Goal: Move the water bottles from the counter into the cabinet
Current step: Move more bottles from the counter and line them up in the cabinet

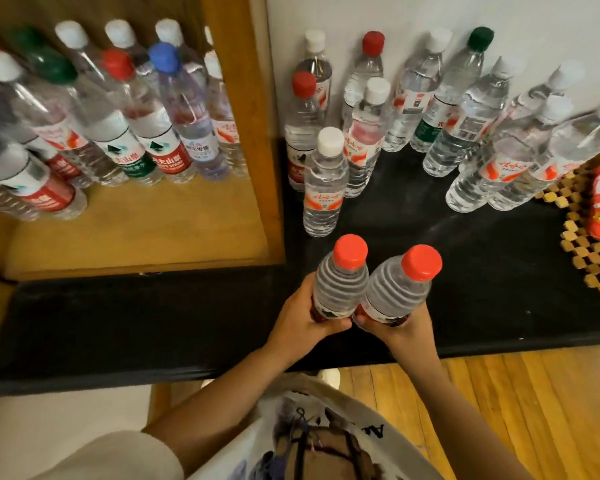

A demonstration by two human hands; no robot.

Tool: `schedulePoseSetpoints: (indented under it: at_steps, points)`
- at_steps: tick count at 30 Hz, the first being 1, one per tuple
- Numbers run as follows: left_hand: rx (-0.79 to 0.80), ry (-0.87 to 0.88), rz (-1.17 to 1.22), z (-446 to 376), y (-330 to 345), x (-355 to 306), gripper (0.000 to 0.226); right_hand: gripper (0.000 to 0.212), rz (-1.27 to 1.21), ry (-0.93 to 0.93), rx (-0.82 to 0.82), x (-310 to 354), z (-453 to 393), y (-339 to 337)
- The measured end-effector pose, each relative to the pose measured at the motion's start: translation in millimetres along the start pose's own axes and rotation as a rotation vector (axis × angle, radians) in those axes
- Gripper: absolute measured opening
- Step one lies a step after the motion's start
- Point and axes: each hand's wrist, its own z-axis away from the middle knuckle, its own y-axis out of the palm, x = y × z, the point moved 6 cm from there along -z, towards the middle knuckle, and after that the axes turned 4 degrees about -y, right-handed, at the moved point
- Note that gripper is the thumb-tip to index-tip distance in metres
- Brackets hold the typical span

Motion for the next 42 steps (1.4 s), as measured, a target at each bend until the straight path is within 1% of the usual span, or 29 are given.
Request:
schedulePoseSetpoints:
  at_steps: [5,10,14,18,23,26,31,36,42]
  points:
    - [-0.078,-0.020,0.009,23.0,-66.5,15.1,0.072,0.071,-0.007,-0.025,0.103,23.0,2.3,59.6]
    - [-0.179,-0.003,0.019,46.5,-137.9,20.6,0.070,0.070,-0.004,-0.089,0.229,54.7,-5.2,128.8]
    - [-0.232,0.008,0.016,55.6,-194.3,25.9,0.073,0.069,0.006,-0.156,0.299,84.3,-15.0,183.2]
    - [-0.291,0.023,0.002,55.5,-248.4,29.7,0.074,0.066,-0.015,-0.212,0.314,109.4,-28.1,231.9]
    - [-0.279,0.055,0.060,44.6,-300.2,28.3,0.078,0.055,-0.041,-0.247,0.336,134.3,-46.8,284.7]
    - [-0.286,0.050,0.056,38.6,-323.5,28.1,0.077,0.061,-0.080,-0.228,0.317,140.2,-56.9,308.8]
    - [-0.297,0.053,0.106,31.4,-352.5,36.4,0.089,0.068,-0.104,-0.220,0.268,142.9,-65.7,339.0]
    - [-0.297,0.046,0.107,26.2,-368.1,44.6,0.079,0.066,-0.106,-0.219,0.261,145.3,-70.0,357.8]
    - [-0.272,0.034,0.147,25.4,-374.3,49.8,0.079,0.066,-0.101,-0.212,0.272,143.6,-70.1,365.4]
